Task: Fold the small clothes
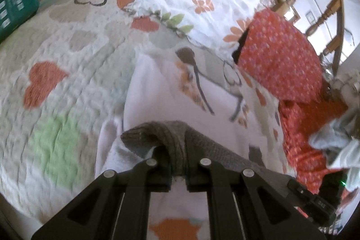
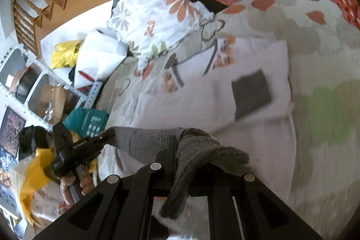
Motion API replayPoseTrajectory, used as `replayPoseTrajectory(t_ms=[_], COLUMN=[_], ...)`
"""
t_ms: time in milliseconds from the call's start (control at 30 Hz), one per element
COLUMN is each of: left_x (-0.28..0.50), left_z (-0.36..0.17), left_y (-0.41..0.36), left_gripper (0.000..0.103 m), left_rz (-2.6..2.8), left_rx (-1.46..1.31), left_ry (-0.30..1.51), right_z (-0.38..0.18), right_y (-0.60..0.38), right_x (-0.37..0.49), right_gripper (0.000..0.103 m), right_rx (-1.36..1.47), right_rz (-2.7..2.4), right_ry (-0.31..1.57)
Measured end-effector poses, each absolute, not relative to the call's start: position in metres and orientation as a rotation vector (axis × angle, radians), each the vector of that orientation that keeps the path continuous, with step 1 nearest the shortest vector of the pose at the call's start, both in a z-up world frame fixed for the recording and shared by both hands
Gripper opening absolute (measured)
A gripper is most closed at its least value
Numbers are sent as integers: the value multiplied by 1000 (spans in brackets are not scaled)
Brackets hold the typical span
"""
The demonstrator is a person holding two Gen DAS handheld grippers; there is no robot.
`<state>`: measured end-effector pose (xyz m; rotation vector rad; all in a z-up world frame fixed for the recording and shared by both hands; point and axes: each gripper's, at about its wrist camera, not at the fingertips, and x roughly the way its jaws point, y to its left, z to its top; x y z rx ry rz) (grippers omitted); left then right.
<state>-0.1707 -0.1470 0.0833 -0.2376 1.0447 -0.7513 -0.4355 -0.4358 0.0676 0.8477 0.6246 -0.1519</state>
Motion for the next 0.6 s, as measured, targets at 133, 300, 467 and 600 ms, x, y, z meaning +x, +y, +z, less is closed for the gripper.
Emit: replayPoseTrajectory(t_ms=[133, 300, 467, 600], left_x=[-141, -113, -95, -82], left_z=[76, 53, 43, 40], left_y=[-174, -202, -226, -242], left_gripper=[7, 7, 8, 13], left_rz=[-720, -673, -679, -673], left_rx=[-233, -194, -163, -155], left_ry=[1050, 1099, 1119, 1113], right_z=[69, 50, 20, 2], right_y=[-454, -478, -506, -534], right_x=[-397, -358, -338, -335], right_gripper=[7, 7, 7, 8], right_rx=[827, 819, 882, 987], right_rz=[-184, -230, -260, -256], right_ry=[650, 712, 747, 735])
